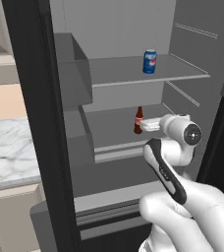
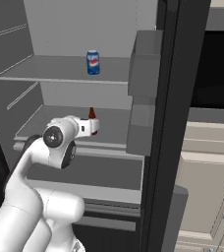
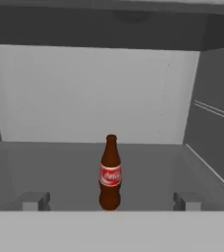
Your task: Open the fridge, grab two sodas, and place both sodas inside the bowl with ice on the dining counter.
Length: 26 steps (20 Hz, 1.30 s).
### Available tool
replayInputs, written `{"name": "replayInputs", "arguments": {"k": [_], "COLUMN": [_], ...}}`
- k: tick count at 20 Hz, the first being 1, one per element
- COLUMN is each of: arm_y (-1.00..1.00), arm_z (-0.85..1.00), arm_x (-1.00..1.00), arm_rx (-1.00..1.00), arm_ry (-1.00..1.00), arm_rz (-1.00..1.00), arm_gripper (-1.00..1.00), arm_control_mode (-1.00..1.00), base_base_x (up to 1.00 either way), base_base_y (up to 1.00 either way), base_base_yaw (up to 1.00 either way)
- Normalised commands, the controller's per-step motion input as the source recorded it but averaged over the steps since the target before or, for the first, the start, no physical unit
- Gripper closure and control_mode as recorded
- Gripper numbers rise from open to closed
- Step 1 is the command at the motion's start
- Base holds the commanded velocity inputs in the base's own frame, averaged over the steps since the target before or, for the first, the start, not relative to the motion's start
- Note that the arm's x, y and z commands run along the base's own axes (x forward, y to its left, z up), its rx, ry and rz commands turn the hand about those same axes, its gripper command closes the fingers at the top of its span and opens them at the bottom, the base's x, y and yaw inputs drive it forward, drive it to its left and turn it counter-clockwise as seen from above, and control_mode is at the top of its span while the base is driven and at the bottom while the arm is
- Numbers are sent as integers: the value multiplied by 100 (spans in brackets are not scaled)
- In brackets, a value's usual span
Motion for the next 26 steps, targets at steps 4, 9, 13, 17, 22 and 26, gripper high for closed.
{"name": "replayInputs", "arguments": {"k": [4,9,13,17,22,26], "arm_y": [-1,0,0,0,1,1], "arm_z": [-12,-21,-24,-25,-21,-14], "arm_x": [52,46,39,40,37,33], "arm_rx": [4,0,0,0,0,0], "arm_ry": [0,0,0,0,0,0], "arm_rz": [0,0,0,0,0,0], "arm_gripper": [-100,-100,-100,-100,-100,-100], "arm_control_mode": [-100,-100,-100,-100,-100,-100], "base_base_x": [0,0,0,0,0,0], "base_base_y": [0,0,0,0,0,0], "base_base_yaw": [0,0,0,0,0,0]}}
